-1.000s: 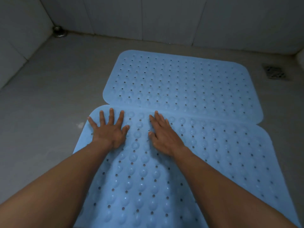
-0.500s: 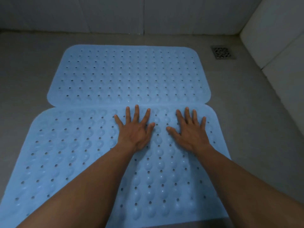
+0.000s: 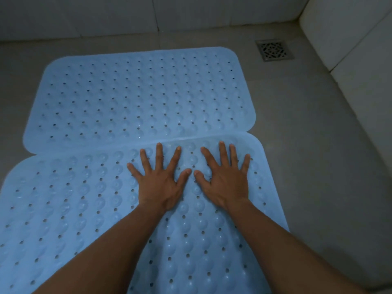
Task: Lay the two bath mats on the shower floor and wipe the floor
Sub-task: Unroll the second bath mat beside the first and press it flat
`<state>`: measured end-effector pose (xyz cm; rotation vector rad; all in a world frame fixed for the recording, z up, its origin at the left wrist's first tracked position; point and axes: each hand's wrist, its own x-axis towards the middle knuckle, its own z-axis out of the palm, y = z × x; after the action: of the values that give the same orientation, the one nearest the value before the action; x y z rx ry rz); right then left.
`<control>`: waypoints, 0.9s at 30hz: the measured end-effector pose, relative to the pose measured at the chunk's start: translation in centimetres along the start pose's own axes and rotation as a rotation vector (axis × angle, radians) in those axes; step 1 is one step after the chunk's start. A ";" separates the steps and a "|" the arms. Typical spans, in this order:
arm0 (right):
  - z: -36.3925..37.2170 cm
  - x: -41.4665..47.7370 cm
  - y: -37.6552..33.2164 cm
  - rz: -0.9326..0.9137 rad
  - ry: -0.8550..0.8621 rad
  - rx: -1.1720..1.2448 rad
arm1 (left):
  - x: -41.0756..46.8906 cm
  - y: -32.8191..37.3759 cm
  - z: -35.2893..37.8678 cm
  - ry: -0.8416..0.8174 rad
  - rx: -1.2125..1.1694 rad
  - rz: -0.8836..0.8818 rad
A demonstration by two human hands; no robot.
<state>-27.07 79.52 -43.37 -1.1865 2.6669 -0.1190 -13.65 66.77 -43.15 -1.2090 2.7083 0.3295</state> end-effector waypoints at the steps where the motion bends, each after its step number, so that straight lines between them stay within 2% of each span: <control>1: 0.0 0.1 -0.1 0.006 0.010 0.008 | 0.0 0.0 0.1 0.012 0.003 -0.001; 21: 0.5 -0.2 -0.3 0.014 0.038 -0.012 | -0.3 -0.3 0.4 0.029 0.041 -0.009; 27: 0.1 -0.2 -0.5 0.015 -0.042 -0.032 | -0.5 -1.0 -0.4 -0.036 -0.101 0.023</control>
<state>-26.56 79.32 -43.30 -1.1653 2.6497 -0.0482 -12.63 66.39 -42.74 -1.1864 2.7062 0.4921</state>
